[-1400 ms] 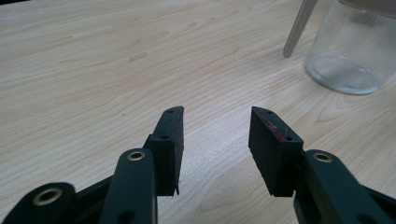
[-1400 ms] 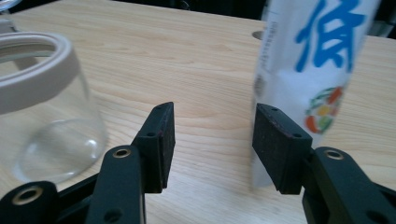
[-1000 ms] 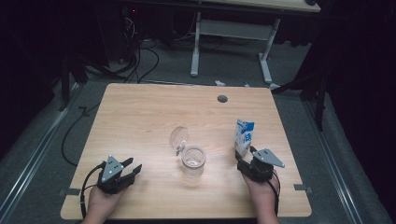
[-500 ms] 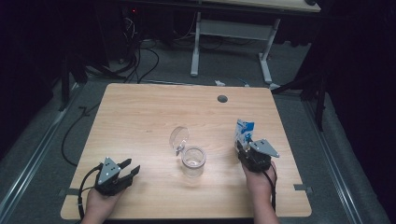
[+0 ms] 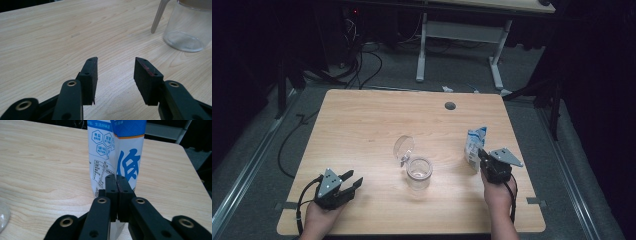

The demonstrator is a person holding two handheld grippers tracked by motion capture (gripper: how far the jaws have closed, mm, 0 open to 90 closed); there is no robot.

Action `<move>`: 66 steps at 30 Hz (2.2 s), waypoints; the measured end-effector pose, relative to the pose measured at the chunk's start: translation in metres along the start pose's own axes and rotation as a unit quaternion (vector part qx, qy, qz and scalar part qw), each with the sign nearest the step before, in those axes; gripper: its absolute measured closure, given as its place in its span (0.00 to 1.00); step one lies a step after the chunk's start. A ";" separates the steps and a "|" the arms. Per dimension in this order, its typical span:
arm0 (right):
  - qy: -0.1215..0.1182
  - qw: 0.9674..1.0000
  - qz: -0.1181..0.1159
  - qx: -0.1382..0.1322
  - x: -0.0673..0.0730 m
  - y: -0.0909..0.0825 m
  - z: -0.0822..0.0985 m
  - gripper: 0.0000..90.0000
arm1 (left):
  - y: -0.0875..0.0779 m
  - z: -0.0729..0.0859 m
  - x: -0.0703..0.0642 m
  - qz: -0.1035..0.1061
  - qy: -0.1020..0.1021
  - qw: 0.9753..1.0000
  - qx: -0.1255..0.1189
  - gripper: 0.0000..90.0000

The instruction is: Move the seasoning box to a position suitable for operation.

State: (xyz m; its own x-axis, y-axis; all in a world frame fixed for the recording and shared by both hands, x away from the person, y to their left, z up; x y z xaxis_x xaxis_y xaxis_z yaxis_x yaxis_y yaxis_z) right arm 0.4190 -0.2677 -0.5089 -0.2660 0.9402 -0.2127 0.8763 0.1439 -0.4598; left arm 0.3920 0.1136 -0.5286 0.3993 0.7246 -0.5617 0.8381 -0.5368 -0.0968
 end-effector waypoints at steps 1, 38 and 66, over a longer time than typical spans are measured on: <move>-0.002 1.000 0.001 -0.002 0.000 0.000 -0.001 0.91 | 0.000 0.000 0.000 0.000 0.000 1.000 0.000 0.60; -0.027 0.999 0.000 -0.021 0.004 0.016 0.000 0.93 | -0.001 0.003 0.002 0.003 -0.010 1.000 0.010 0.58; -0.002 0.998 -0.061 0.003 0.001 0.015 -0.006 0.99 | -0.005 0.001 -0.005 0.040 -0.033 0.999 0.013 0.49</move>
State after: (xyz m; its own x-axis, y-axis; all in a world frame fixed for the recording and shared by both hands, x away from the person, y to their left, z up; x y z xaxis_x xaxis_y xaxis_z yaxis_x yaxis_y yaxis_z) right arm 0.4341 -0.2630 -0.5102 -0.3718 0.9148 -0.1577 0.8349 0.2552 -0.4877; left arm 0.3854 0.1127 -0.5264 0.4383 0.6491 -0.6217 0.7942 -0.6036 -0.0703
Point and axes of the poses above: each handheld gripper's, and its own axes: y roughly forward along the jaws, z roughly out of its underside, x roughly to its left, the point moved 9 cm from there along y, roughly forward along the jaws, and after that the axes turned 10 degrees about -y, right-handed, at the moved point
